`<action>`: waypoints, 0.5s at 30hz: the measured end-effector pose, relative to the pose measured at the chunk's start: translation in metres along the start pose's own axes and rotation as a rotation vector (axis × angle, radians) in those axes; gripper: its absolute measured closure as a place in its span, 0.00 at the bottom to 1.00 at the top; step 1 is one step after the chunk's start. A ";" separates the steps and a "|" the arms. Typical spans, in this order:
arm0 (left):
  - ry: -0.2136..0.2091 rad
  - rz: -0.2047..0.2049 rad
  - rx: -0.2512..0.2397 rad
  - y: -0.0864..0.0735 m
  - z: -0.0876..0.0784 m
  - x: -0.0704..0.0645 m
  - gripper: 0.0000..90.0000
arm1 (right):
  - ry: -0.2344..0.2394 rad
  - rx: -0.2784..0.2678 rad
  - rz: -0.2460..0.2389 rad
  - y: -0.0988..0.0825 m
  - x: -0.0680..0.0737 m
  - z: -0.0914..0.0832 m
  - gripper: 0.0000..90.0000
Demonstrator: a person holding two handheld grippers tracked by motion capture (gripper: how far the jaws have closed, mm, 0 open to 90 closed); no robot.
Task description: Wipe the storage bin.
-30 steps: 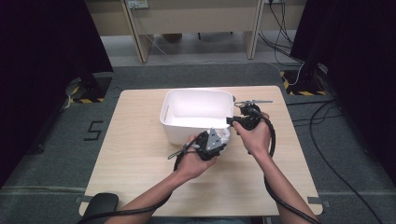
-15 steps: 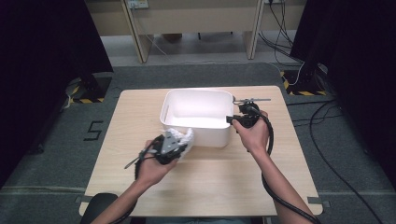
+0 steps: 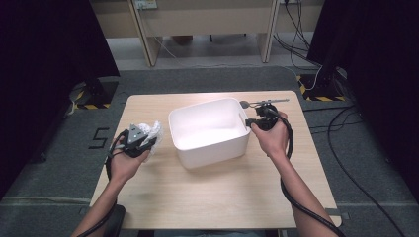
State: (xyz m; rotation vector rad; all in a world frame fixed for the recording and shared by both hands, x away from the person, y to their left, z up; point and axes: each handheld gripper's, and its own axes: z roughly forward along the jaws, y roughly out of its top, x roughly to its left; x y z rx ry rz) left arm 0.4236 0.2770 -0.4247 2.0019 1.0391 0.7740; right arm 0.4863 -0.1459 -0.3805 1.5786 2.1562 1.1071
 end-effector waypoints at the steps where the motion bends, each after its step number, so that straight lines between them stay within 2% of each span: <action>1: 0.002 0.000 0.002 0.002 0.003 0.001 0.84 | 0.007 -0.001 -0.010 0.001 -0.001 -0.001 0.96; 3: 0.001 0.000 0.002 0.005 0.009 0.004 0.84 | 0.042 -0.040 -0.006 0.002 -0.002 -0.009 0.92; 4: 0.001 0.000 0.002 0.005 0.009 0.004 0.84 | 0.042 -0.040 -0.006 0.002 -0.002 -0.009 0.92; 5: 0.003 0.006 0.005 0.008 0.015 0.007 0.84 | 0.043 -0.084 -0.019 0.002 -0.003 -0.024 0.92; 7: 0.002 0.011 0.002 0.010 0.020 0.008 0.84 | 0.054 -0.100 -0.009 -0.002 -0.006 -0.040 0.93; 11: -0.019 -0.004 -0.012 0.011 0.028 0.008 0.83 | 0.059 -0.061 0.006 -0.017 -0.012 -0.057 0.98; 13: -0.023 0.002 -0.007 0.010 0.032 0.007 0.83 | 0.070 -0.032 0.000 -0.025 -0.012 -0.057 0.99; 15: -0.043 0.011 -0.011 0.009 0.034 0.005 0.83 | 0.094 0.008 0.002 -0.036 -0.010 -0.054 0.99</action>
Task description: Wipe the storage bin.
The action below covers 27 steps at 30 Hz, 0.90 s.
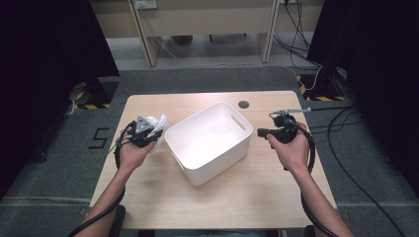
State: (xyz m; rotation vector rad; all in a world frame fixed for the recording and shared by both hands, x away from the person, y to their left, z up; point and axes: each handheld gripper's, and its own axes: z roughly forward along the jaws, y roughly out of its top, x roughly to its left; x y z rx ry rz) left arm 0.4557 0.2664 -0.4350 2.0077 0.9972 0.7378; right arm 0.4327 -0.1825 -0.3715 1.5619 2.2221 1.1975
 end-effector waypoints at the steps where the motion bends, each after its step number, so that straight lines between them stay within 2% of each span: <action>1: -0.007 -0.004 -0.001 0.000 0.001 -0.002 0.83 | 0.016 0.019 0.002 -0.004 0.001 0.003 0.99; 3: -0.008 0.022 0.000 0.000 0.001 -0.005 0.83 | 0.050 0.057 -0.005 -0.012 0.004 0.009 0.99; 4: -0.024 0.036 0.001 0.000 0.001 -0.006 0.83 | 0.065 0.066 -0.016 -0.014 0.006 0.013 0.98; 5: -0.017 0.034 0.000 -0.001 0.000 -0.008 0.83 | 0.070 0.071 -0.015 -0.015 0.008 0.016 0.98; 8: -0.062 0.046 -0.019 -0.002 -0.001 -0.013 0.83 | 0.085 0.080 -0.025 -0.013 0.013 0.024 0.98; 10: -0.075 0.047 -0.024 -0.003 -0.002 -0.016 0.83 | 0.065 0.087 -0.035 -0.010 0.017 0.028 0.98; 13: -0.067 0.062 -0.025 -0.003 -0.004 -0.017 0.83 | 0.055 0.077 -0.034 -0.003 0.018 0.034 0.98; 14: -0.071 0.037 -0.040 -0.005 -0.006 -0.019 0.83 | 0.036 0.057 -0.031 0.004 0.017 0.041 0.98; 16: -0.064 0.039 -0.045 -0.007 -0.008 -0.023 0.84 | 0.022 0.044 -0.023 0.011 0.016 0.047 0.98; 19: -0.079 0.035 -0.052 -0.007 -0.009 -0.028 0.84 | 0.016 0.038 -0.016 0.018 0.017 0.056 0.98; 21: -0.097 0.043 -0.049 -0.005 -0.008 -0.039 0.84 | 0.012 0.022 -0.013 0.025 0.023 0.067 0.98; 25: -0.095 0.053 -0.045 -0.002 -0.004 -0.049 0.84 | 0.021 0.016 -0.019 0.028 0.031 0.075 0.98; 27: -0.097 0.056 -0.037 0.003 0.000 -0.054 0.84 | -0.003 0.008 -0.021 0.029 0.034 0.077 0.98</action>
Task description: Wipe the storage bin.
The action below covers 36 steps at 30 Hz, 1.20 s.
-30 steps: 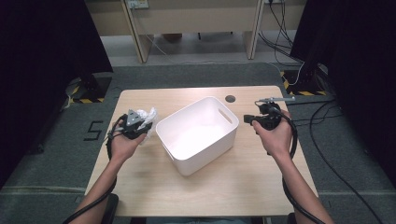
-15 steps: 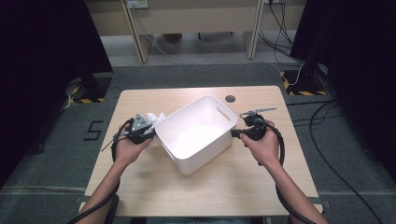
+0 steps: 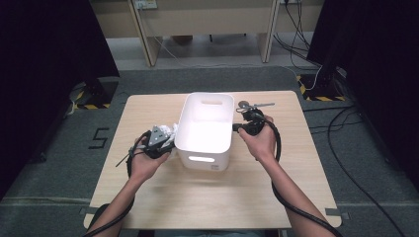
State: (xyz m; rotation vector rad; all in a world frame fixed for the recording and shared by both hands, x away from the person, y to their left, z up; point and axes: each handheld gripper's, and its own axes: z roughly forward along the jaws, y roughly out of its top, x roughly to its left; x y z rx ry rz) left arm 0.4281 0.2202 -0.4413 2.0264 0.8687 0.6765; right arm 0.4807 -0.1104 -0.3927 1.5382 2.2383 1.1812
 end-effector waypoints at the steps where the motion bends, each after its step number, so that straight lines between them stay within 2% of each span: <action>1: -0.002 0.004 0.003 0.001 0.001 -0.001 0.84 | -0.010 -0.008 -0.007 0.000 0.000 0.000 0.98; 5: -0.006 0.003 0.010 0.005 0.005 -0.004 0.84 | -0.033 -0.010 0.005 0.000 -0.005 -0.002 0.97; 7: 0.001 -0.002 0.015 0.006 0.003 -0.004 0.83 | -0.032 -0.018 0.022 -0.002 -0.008 -0.007 0.92; 9: 0.018 0.020 0.012 0.006 -0.004 -0.004 0.83 | -0.023 -0.034 0.030 -0.004 -0.007 -0.014 0.90; 11: 0.018 0.007 0.016 0.005 -0.008 -0.006 0.83 | -0.023 -0.047 0.033 -0.006 -0.006 -0.018 0.90; 12: 0.042 0.032 0.010 0.003 -0.016 -0.009 0.83 | -0.015 -0.065 0.032 -0.007 -0.004 -0.026 0.88; 15: 0.039 0.037 0.017 0.001 -0.024 -0.016 0.83 | 0.000 -0.083 0.028 -0.010 0.003 -0.033 0.85; 19: 0.031 0.066 -0.010 -0.004 -0.040 -0.031 0.83 | 0.019 -0.090 0.018 -0.011 0.011 -0.036 0.83; 21: 0.030 0.070 -0.018 -0.006 -0.045 -0.035 0.83 | 0.011 -0.100 0.017 -0.010 0.013 -0.038 0.82; 23: 0.027 0.073 -0.036 -0.008 -0.050 -0.040 0.83 | 0.014 -0.089 0.024 -0.010 0.014 -0.037 0.82; 25: 0.022 0.078 -0.050 -0.009 -0.054 -0.044 0.83 | -0.017 -0.073 0.004 -0.012 0.016 -0.035 0.82; 29: 0.015 0.086 -0.068 -0.011 -0.060 -0.048 0.83 | -0.012 -0.047 0.013 -0.017 0.015 -0.031 0.81; 30: 0.005 0.106 -0.084 -0.013 -0.063 -0.052 0.83 | -0.008 -0.044 0.017 -0.017 0.015 -0.031 0.81; 33: -0.025 0.144 -0.074 -0.016 -0.065 -0.062 0.83 | -0.011 -0.031 0.007 -0.017 0.017 -0.029 0.82; 34: -0.025 0.144 -0.074 -0.016 -0.065 -0.062 0.83 | -0.010 -0.029 0.005 -0.017 0.018 -0.028 0.82; 35: -0.040 0.180 -0.067 -0.017 -0.064 -0.069 0.83 | -0.015 -0.026 0.003 -0.017 0.019 -0.027 0.81; 36: -0.053 0.178 -0.072 -0.017 -0.062 -0.071 0.83 | -0.018 -0.024 0.000 -0.017 0.019 -0.026 0.81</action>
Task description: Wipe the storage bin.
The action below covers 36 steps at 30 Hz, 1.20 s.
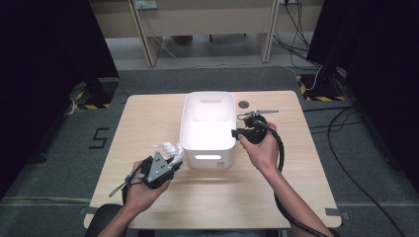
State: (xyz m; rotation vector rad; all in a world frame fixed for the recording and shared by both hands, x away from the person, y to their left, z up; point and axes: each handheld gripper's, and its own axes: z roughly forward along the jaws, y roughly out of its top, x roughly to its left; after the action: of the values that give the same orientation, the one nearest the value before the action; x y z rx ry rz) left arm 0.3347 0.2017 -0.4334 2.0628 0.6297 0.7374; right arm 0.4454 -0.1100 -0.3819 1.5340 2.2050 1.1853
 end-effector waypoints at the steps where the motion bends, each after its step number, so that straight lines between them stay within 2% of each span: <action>1: -0.002 0.004 0.002 0.000 0.002 -0.001 0.83 | 0.002 0.001 0.005 0.000 0.000 0.001 0.81; 4: -0.021 0.015 0.002 0.003 0.010 0.000 0.83 | 0.002 0.004 0.005 0.000 0.000 0.001 0.81; 9: -0.019 0.021 0.007 0.006 0.017 0.004 0.83 | 0.007 0.005 0.017 0.000 -0.001 0.002 0.81; 14: -0.035 0.028 0.017 0.008 0.022 0.009 0.83 | 0.002 0.002 0.008 0.002 -0.002 0.004 0.81; 21: -0.045 0.007 0.014 0.008 0.030 0.013 0.83 | 0.001 -0.005 0.005 0.005 -0.005 0.007 0.81; 26: -0.051 0.008 0.022 0.009 0.035 0.015 0.83 | -0.001 -0.006 0.005 0.006 -0.006 0.008 0.81; 36: -0.063 0.001 0.046 0.000 0.046 0.013 0.83 | 0.002 -0.017 -0.009 0.006 -0.006 0.009 0.81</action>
State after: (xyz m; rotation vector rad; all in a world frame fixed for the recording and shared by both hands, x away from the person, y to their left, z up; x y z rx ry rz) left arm 0.3758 0.1855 -0.4514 2.1198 0.6154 0.6611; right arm 0.4573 -0.1095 -0.3852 1.5159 2.1948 1.2004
